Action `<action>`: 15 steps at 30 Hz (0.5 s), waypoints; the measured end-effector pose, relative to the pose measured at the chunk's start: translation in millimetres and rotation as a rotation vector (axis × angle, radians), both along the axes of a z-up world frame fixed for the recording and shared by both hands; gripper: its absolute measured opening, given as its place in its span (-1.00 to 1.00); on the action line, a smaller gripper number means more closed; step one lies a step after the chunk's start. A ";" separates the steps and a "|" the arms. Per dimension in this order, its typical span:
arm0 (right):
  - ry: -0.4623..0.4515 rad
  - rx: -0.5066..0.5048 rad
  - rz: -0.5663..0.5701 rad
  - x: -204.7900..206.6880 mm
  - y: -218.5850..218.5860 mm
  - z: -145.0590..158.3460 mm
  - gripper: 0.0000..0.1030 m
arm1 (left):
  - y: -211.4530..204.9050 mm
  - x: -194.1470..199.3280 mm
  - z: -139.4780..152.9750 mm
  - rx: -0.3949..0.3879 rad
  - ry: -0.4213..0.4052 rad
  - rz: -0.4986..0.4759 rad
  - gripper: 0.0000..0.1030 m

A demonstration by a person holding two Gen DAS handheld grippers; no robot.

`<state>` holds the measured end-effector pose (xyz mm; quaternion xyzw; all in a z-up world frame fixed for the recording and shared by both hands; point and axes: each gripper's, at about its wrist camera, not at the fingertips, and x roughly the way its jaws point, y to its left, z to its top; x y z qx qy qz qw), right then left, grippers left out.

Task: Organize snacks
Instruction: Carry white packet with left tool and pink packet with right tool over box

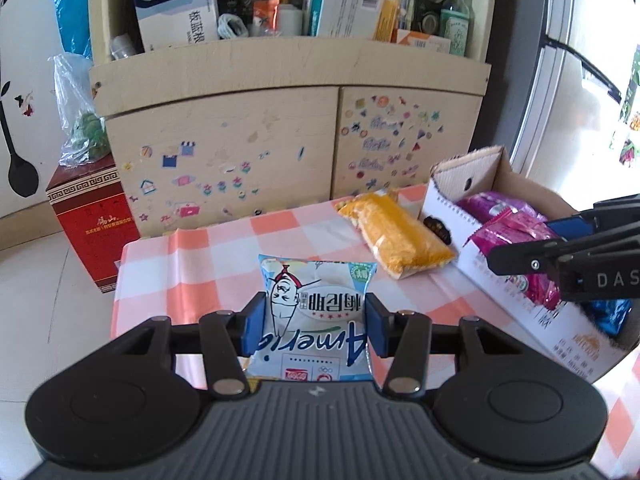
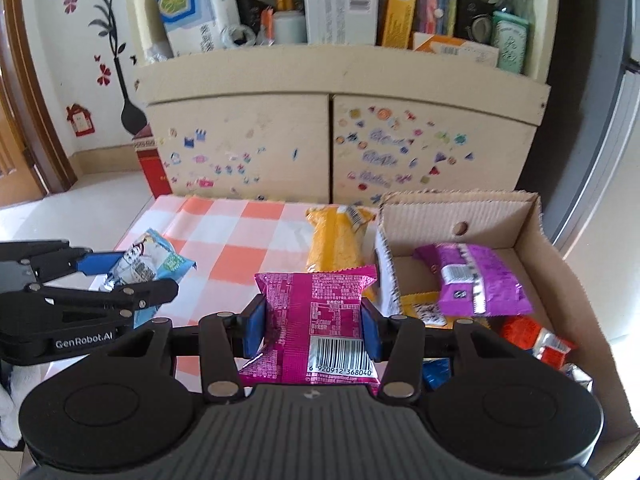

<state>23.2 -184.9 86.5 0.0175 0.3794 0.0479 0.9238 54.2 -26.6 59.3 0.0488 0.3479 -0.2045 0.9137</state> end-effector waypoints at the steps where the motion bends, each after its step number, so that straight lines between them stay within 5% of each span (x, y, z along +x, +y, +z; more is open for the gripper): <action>1: -0.008 0.003 -0.006 -0.7 -3.0 2.5 0.05 | -1.8 0.2 1.1 -0.011 0.001 -0.001 -0.04; 15: -0.102 0.023 -0.167 -16.9 -67.0 33.2 0.05 | -41.4 -5.5 8.6 -0.079 -0.003 -0.053 -0.04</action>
